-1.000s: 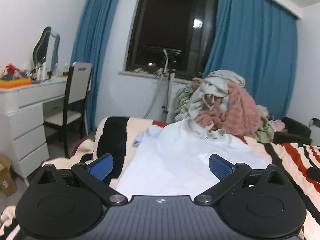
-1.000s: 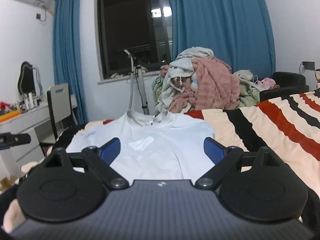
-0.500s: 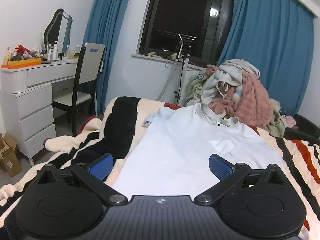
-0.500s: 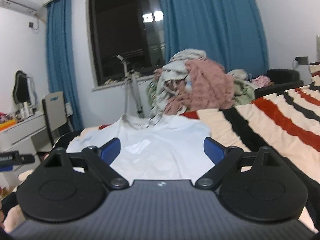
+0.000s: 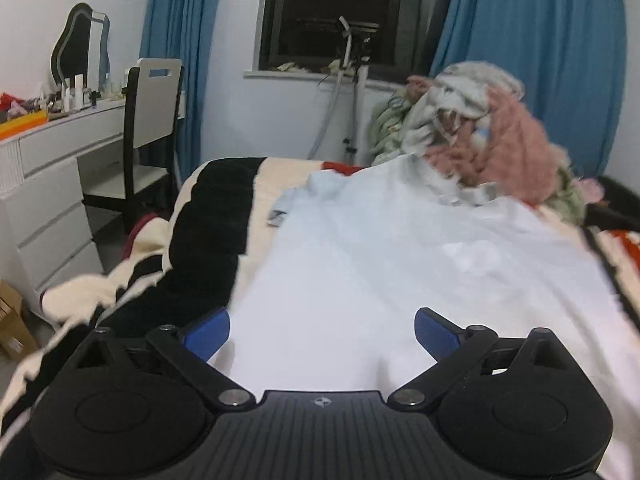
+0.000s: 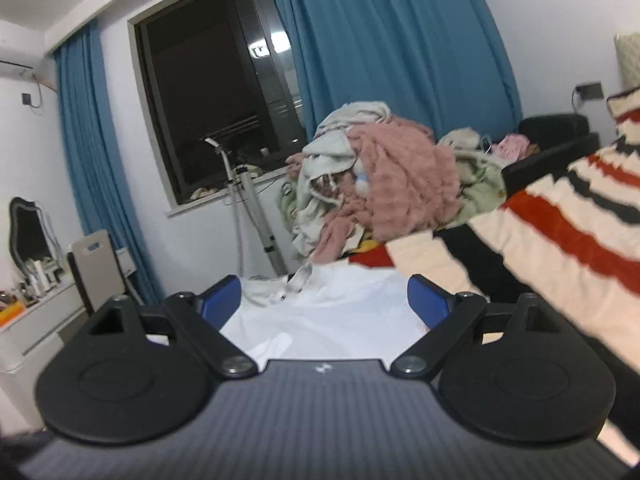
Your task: Fold clothes
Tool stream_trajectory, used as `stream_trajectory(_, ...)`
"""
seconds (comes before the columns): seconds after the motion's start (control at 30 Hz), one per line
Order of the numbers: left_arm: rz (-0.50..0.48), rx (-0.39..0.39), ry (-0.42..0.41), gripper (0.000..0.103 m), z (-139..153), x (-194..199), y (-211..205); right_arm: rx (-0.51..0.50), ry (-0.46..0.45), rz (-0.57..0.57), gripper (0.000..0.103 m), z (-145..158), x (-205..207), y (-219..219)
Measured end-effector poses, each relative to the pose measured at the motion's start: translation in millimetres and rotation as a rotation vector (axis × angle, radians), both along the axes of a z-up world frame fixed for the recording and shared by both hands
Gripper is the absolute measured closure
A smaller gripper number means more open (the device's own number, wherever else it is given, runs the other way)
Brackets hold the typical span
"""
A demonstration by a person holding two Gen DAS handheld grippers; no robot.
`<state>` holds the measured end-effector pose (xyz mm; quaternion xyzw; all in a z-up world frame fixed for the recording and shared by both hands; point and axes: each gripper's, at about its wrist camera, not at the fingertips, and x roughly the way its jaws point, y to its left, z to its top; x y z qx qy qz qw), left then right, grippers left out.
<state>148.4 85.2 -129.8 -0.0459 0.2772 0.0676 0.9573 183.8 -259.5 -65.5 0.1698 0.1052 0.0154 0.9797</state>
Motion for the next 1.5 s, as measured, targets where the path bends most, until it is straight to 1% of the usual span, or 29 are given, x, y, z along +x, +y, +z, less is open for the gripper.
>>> stream_trajectory(0.07,0.036,-0.014,0.007,0.008,-6,29,12,0.031,0.046,0.015,0.012,-19,7,-3)
stream_trajectory(0.17,0.092,-0.074,-0.004,0.011,-12,75,35,0.060,0.107,0.028,0.012,-42,21,-6)
stream_trajectory(0.23,0.127,-0.111,-0.017,0.011,-16,104,48,0.053,0.113,0.021,0.012,-49,32,-5)
stream_trajectory(0.3,0.156,-0.128,-0.024,0.017,-21,130,58,0.053,0.104,0.000,0.012,-54,42,-6)
stream_trajectory(0.33,0.164,-0.130,-0.030,0.020,-24,142,61,0.052,0.100,-0.008,0.012,-57,48,-6)
stream_trajectory(0.4,0.159,-0.114,-0.047,0.022,-26,162,63,0.045,0.104,-0.024,0.012,-64,61,-7)
stream_trajectory(0.43,0.150,-0.094,-0.052,0.022,-27,171,61,0.046,0.111,-0.030,0.012,-69,68,-7)
stream_trajectory(0.5,0.134,-0.039,-0.038,0.027,-30,188,54,0.068,0.139,-0.031,0.012,-78,81,-9)
stream_trajectory(0.57,0.125,0.036,-0.013,0.044,-32,204,43,0.093,0.168,-0.030,0.012,-88,92,-10)
stream_trajectory(0.6,0.120,0.074,0.000,0.046,-34,212,38,0.108,0.184,-0.024,0.012,-92,97,-11)
stream_trajectory(0.63,0.116,0.112,0.012,0.054,-35,220,32,0.121,0.199,-0.019,0.012,-97,102,-12)
stream_trajectory(0.67,0.111,0.150,0.025,0.069,-36,228,27,0.130,0.212,-0.018,0.012,-100,105,-12)
stream_trajectory(0.7,0.097,0.202,0.033,0.078,-36,234,17,0.137,0.224,-0.018,0.012,-102,106,-12)
stream_trajectory(0.73,0.074,0.271,0.036,0.093,-36,238,3,0.145,0.236,-0.018,0.012,-103,107,-12)
stream_trajectory(0.77,0.050,0.339,0.039,0.095,-35,242,-11,0.155,0.247,-0.018,0.012,-104,106,-13)
stream_trajectory(0.8,0.012,0.408,0.029,0.096,-35,243,-29,0.166,0.252,-0.019,0.012,-104,105,-13)
stream_trajectory(0.87,-0.105,0.538,-0.012,0.097,-35,240,-71,0.171,0.248,-0.020,0.012,-104,101,-14)
stream_trajectory(0.93,-0.245,0.623,-0.021,0.097,-40,235,-113,0.162,0.248,-0.030,0.012,-105,99,-15)
stream_trajectory(1.0,-0.390,0.679,-0.005,0.097,-51,230,-151,0.167,0.253,-0.042,0.012,-105,97,-18)
stream_trajectory(1.07,-0.486,0.722,0.019,0.097,-67,229,-180,0.176,0.259,-0.055,0.012,-106,96,-21)
stream_trajectory(1.13,-0.526,0.745,0.050,0.097,-86,233,-198,0.176,0.260,-0.064,0.012,-107,95,-22)
stream_trajectory(1.2,-0.522,0.757,0.053,0.096,-97,239,-202,0.176,0.260,-0.073,0.012,-107,95,-24)
stream_trajectory(1.23,-0.518,0.744,0.054,0.097,-97,241,-201,0.178,0.261,-0.076,0.012,-108,95,-25)
stream_trajectory(1.3,-0.514,0.681,0.059,0.090,-88,244,-196,0.188,0.266,-0.074,0.012,-109,94,-27)
stream_trajectory(1.33,-0.512,0.649,0.062,0.082,-84,245,-193,0.193,0.269,-0.074,0.012,-109,94,-28)
stream_trajectory(1.37,-0.503,0.598,0.060,0.073,-79,248,-186,0.199,0.271,-0.073,0.012,-110,94,-29)
stream_trajectory(1.4,-0.486,0.529,0.054,0.067,-73,251,-174,0.203,0.273,-0.071,0.012,-110,94,-29)
stream_trajectory(1.47,-0.450,0.391,0.042,0.049,-63,258,-150,0.210,0.277,-0.062,0.012,-111,93,-29)
stream_trajectory(1.5,-0.432,0.322,0.036,0.045,-57,261,-137,0.214,0.279,-0.058,0.012,-111,92,-29)
